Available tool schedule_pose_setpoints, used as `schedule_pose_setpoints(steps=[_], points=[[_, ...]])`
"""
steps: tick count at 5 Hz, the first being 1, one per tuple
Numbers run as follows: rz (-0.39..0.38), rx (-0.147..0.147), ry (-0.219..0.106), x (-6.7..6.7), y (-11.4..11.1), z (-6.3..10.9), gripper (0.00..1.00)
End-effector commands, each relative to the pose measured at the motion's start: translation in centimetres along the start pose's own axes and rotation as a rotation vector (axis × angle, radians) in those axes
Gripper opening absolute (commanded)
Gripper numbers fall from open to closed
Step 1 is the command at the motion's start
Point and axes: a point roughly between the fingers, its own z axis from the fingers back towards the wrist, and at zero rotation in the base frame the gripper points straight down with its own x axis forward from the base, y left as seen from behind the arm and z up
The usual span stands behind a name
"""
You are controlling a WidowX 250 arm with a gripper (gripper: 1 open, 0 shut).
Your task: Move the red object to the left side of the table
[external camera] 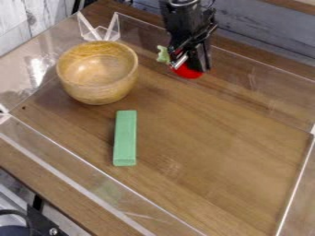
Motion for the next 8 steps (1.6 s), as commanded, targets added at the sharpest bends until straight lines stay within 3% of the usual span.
schedule_pose_setpoints(steps=[1,8], points=[[-0.005,-0.077,-0.017,0.1,-1.1,2.5,0.0],[0.016,-0.087,-0.004,0.2,-0.2,4.5,0.0]])
